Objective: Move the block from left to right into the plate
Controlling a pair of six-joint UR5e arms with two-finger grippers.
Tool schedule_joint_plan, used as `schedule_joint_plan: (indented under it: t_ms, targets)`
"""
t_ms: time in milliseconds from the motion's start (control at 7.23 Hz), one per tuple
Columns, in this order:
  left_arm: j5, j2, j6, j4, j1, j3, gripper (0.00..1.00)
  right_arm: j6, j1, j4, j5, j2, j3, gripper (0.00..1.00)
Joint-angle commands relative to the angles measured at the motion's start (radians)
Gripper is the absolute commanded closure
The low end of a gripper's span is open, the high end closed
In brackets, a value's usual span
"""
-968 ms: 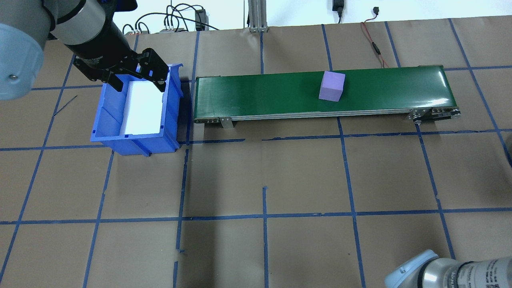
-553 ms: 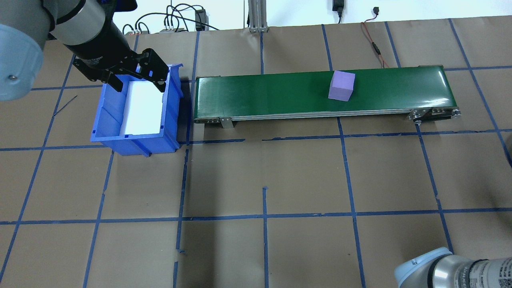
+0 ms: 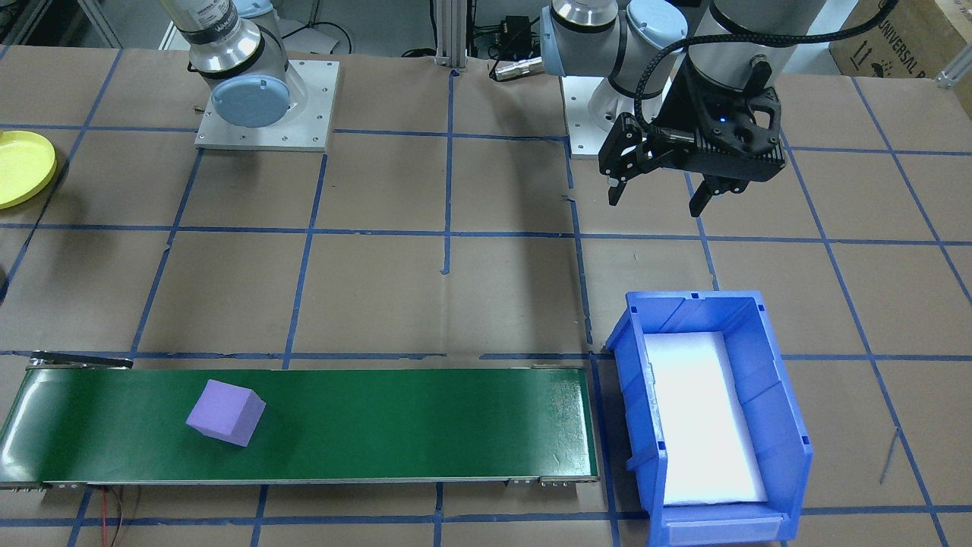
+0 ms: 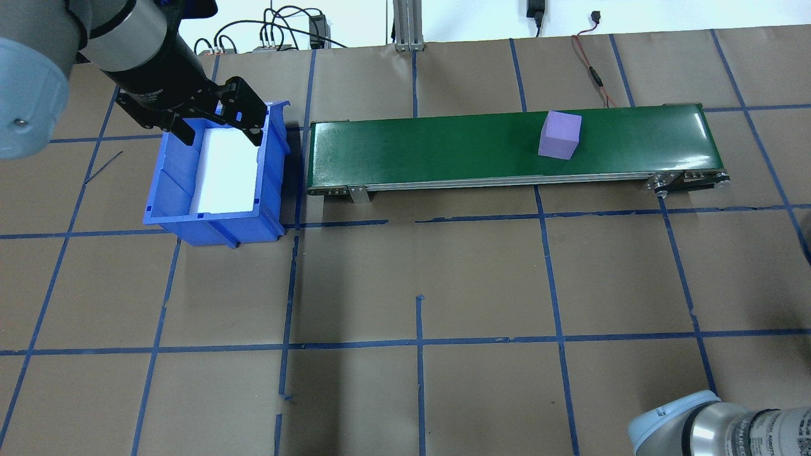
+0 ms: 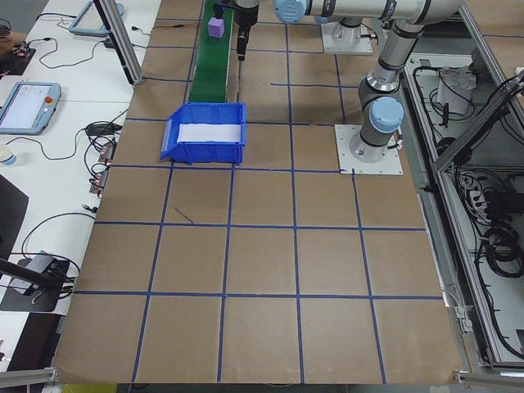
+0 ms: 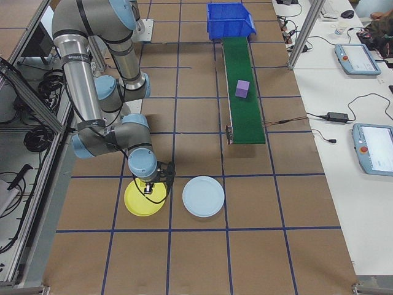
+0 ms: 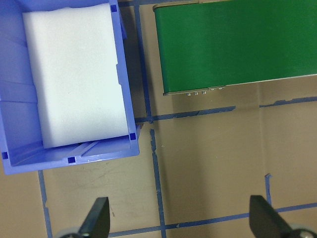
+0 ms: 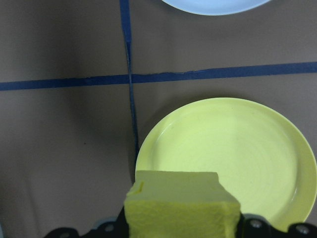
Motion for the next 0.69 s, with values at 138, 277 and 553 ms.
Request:
schedule_joint_plan:
  t_ms: [138, 277, 553]
  targets:
    - [0.000, 0.000, 0.000, 0.001, 0.000, 0.000, 0.00, -0.011, -0.048, -0.027, 0.007, 0.041, -0.003, 0.11]
    - [0.000, 0.000, 0.000, 0.000, 0.000, 0.000, 0.00, -0.006, -0.048, -0.017, 0.005, 0.041, 0.000, 0.00]
    - [0.000, 0.000, 0.000, 0.000, 0.000, 0.000, 0.00, -0.010, -0.048, -0.008, 0.010, 0.040, -0.013, 0.00]
